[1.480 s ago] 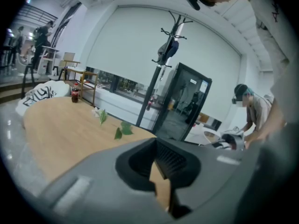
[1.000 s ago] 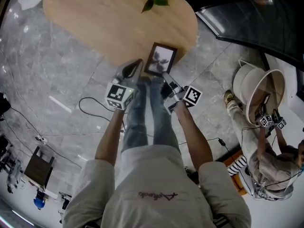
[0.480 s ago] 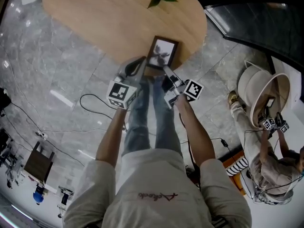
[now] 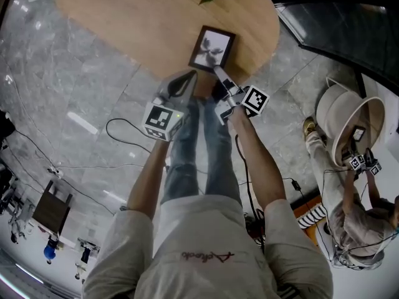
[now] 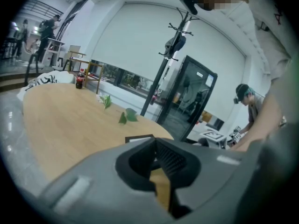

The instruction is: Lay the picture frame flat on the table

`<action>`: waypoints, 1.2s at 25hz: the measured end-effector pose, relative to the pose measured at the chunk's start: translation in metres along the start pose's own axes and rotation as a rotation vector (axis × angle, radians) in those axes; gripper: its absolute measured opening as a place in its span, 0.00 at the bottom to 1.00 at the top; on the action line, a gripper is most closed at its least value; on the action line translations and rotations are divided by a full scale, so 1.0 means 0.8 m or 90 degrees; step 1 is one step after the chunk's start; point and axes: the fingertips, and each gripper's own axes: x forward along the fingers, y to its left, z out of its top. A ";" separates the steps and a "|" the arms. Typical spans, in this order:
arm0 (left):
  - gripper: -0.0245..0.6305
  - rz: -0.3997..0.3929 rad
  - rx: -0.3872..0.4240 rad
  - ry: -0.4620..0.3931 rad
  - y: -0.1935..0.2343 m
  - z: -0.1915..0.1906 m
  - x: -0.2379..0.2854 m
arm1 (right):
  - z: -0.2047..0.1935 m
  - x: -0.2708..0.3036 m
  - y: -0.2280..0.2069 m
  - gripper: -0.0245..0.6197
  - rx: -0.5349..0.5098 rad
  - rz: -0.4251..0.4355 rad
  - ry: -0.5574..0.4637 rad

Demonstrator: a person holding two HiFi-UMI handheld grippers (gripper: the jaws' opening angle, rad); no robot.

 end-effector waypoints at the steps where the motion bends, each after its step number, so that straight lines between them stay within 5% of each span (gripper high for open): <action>1: 0.04 -0.001 -0.002 0.000 0.000 -0.001 0.000 | 0.001 0.003 -0.003 0.16 0.001 -0.006 -0.003; 10: 0.04 -0.003 -0.001 0.001 0.001 -0.003 -0.007 | -0.009 0.016 -0.032 0.28 -0.039 -0.123 0.017; 22: 0.04 -0.009 0.003 -0.006 0.002 0.007 -0.014 | -0.023 0.018 -0.046 0.42 -0.322 -0.304 0.126; 30: 0.04 -0.013 0.004 -0.007 0.000 0.008 -0.009 | -0.039 0.012 -0.059 0.50 -0.584 -0.369 0.248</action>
